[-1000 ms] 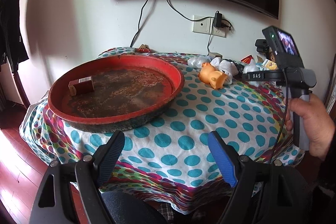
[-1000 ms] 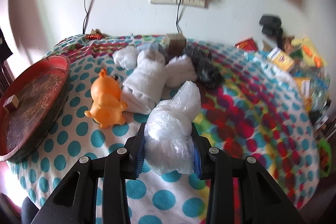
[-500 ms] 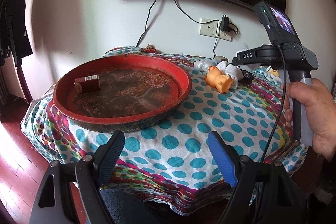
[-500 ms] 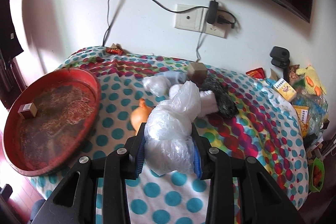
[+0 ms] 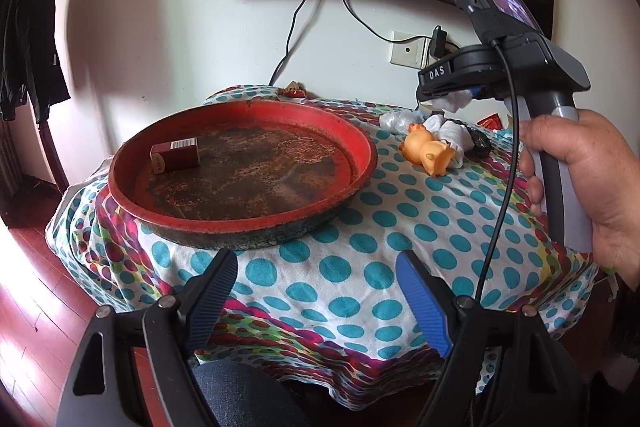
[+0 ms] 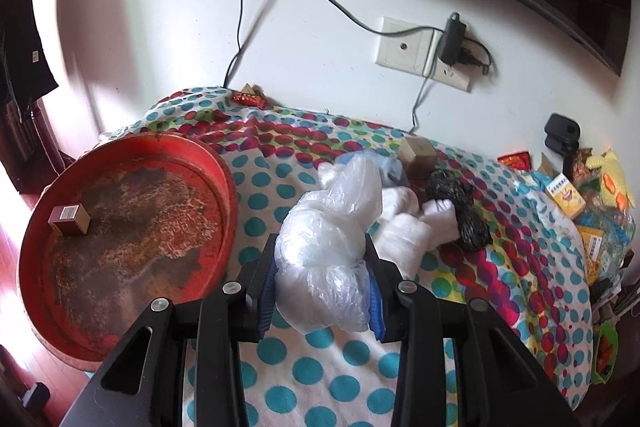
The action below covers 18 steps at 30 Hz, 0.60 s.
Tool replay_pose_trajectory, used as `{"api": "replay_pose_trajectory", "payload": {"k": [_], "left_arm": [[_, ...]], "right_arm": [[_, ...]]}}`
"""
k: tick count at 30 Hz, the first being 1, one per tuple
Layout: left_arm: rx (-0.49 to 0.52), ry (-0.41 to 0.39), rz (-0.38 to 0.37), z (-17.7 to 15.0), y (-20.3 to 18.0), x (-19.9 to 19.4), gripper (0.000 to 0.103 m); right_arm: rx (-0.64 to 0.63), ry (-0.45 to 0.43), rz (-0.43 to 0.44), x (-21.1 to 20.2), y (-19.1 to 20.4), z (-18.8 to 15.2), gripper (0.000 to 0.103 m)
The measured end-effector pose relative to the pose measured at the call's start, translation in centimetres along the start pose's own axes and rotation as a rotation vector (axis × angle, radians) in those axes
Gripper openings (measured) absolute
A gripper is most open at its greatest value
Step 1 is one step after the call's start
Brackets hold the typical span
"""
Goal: Organize objects
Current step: 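Carry the white bag bundle into the red tray and release it with the right gripper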
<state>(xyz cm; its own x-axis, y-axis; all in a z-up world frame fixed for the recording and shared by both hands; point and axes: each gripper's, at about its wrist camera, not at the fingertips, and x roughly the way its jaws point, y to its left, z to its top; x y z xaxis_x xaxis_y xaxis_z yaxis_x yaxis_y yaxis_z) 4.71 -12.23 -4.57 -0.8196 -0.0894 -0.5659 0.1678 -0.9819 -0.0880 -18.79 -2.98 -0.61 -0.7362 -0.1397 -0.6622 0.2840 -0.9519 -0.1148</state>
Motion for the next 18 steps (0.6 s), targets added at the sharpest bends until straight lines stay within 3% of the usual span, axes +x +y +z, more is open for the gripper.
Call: {"api": "replay_pose_trajectory", "payload": {"k": [18], "left_arm": [[-0.043, -0.058, 0.039, 0.5, 1.2, -1.1, 0.084]], "right_arm": [[-0.104, -0.019, 0.036, 0.6, 5.3, 3.7, 0.035]]}}
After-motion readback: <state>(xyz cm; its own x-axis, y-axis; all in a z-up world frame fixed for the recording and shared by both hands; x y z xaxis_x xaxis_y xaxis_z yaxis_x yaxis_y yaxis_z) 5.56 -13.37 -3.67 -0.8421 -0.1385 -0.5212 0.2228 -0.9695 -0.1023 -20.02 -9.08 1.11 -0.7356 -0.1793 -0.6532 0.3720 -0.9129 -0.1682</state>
